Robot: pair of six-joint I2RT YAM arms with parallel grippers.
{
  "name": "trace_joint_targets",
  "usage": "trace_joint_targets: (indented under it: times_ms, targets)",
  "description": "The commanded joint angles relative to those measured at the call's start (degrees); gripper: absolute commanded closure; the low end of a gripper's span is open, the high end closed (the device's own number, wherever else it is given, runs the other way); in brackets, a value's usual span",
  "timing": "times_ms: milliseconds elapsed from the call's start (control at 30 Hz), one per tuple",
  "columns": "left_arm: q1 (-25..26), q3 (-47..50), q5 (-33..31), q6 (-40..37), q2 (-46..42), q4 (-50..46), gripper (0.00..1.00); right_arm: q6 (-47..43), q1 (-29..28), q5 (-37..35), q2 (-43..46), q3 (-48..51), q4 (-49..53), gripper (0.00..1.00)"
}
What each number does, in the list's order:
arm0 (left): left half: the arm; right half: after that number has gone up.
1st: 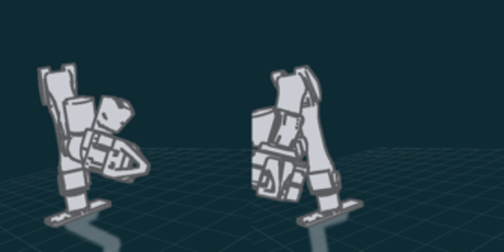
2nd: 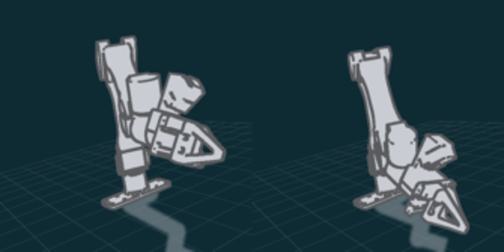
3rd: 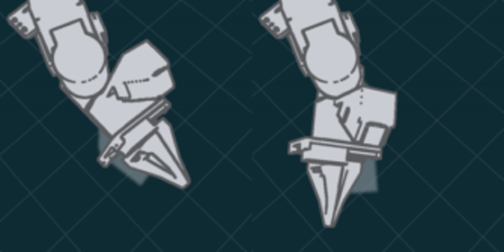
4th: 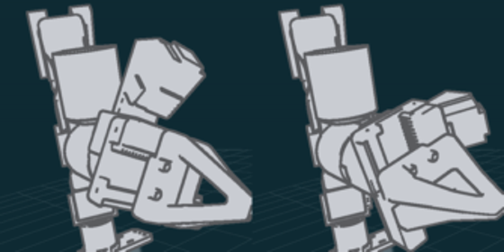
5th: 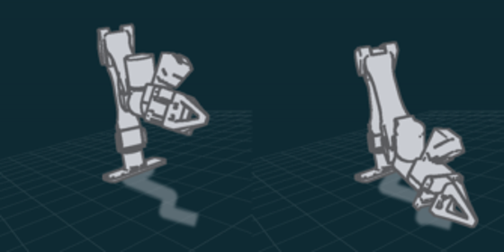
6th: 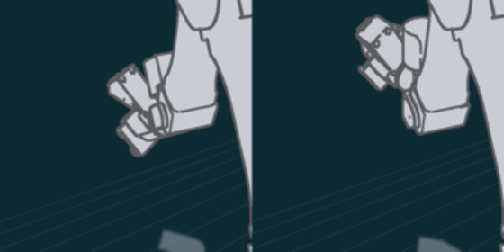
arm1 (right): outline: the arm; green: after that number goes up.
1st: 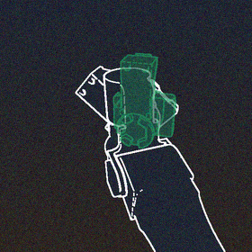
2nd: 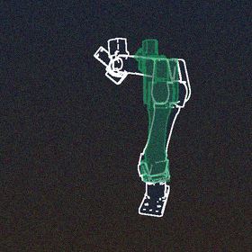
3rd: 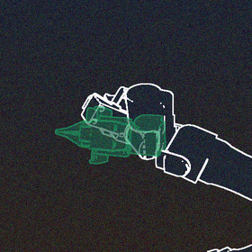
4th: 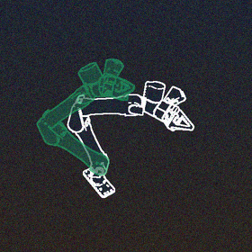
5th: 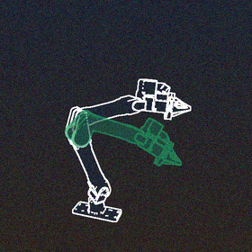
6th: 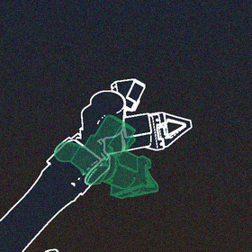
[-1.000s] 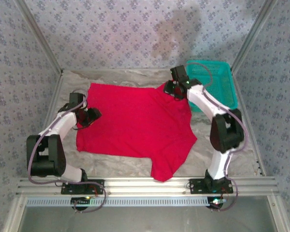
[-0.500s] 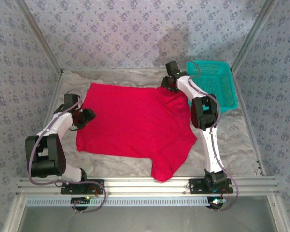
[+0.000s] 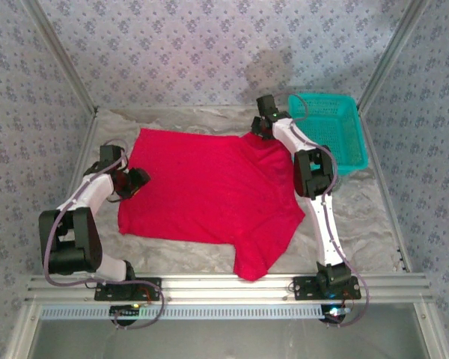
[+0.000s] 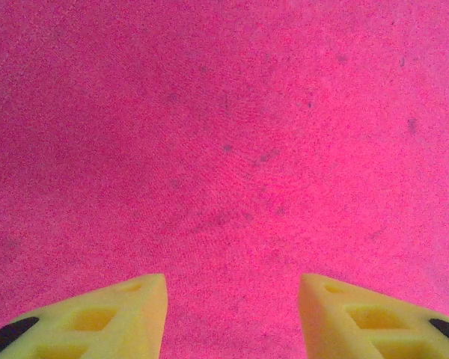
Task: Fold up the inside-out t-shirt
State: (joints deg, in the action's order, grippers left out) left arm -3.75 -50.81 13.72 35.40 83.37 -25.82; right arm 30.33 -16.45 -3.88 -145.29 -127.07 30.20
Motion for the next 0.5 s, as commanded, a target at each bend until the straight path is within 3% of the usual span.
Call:
trace_joint_targets:
  times_ms: [0, 33, 233, 467]
  targets:
    - [-0.1, -0.6, 0.8, -0.6, 0.2, -1.7, 0.51, -0.4, 0.3, 0.3, 0.6, -3.2, 0.4, 0.95]
    - [0.0, -0.6, 0.8, -0.5, 0.2, -1.7, 0.51, -0.3, 0.2, 0.1, 1.4, -3.2, 0.5, 1.0]
    - [0.0, -0.7, 0.5, -0.2, 0.7, -1.1, 0.51, -0.8, -0.1, 0.4, 6.7, -6.1, -0.7, 1.0]
    - [0.4, -1.6, 1.4, -0.6, 1.8, -3.2, 0.51, 6.8, 2.0, 4.9, 3.6, -12.0, -7.0, 1.0]
